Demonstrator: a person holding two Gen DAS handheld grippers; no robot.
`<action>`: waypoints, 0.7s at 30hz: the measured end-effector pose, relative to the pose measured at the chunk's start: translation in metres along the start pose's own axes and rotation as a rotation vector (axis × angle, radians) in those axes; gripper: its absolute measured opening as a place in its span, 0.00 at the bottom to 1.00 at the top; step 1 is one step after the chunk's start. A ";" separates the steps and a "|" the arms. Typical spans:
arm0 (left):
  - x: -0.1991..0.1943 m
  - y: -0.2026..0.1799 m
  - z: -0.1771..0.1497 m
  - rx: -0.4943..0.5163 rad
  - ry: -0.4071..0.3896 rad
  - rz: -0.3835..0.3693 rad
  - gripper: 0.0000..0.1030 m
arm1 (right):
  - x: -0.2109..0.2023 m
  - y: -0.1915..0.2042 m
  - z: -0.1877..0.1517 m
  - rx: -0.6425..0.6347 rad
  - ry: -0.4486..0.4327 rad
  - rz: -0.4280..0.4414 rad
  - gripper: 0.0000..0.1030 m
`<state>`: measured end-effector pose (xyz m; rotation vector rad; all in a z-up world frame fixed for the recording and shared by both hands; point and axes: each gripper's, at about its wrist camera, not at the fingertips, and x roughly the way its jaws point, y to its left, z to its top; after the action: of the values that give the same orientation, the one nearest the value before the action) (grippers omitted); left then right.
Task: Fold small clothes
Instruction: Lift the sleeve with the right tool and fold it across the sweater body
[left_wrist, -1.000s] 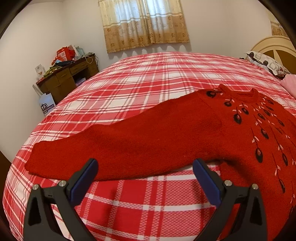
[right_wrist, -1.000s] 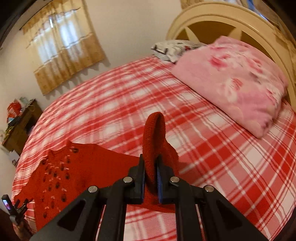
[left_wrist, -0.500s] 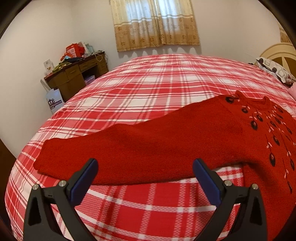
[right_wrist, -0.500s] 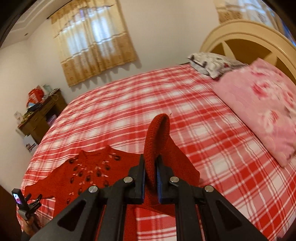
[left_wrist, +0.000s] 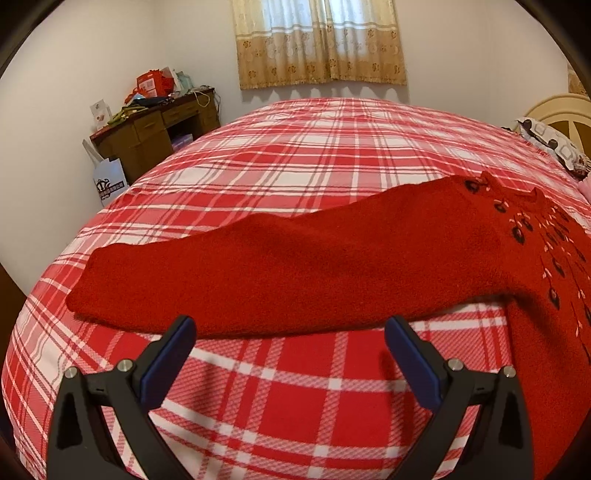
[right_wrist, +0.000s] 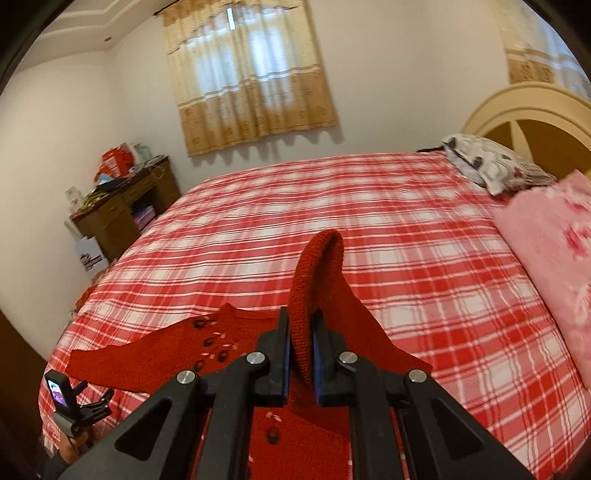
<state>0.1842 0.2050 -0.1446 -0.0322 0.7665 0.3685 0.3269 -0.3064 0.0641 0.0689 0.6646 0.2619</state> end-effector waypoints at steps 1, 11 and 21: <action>0.000 0.002 -0.001 -0.005 0.001 0.001 1.00 | 0.002 0.006 0.001 -0.009 0.001 0.010 0.09; 0.004 0.006 -0.007 -0.013 0.020 0.001 1.00 | 0.039 0.088 0.007 -0.127 0.036 0.129 0.09; 0.007 0.004 -0.013 -0.011 0.025 0.003 1.00 | 0.145 0.159 -0.047 -0.139 0.183 0.213 0.09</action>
<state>0.1789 0.2091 -0.1582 -0.0462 0.7896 0.3762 0.3732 -0.1161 -0.0367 -0.0181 0.8203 0.5233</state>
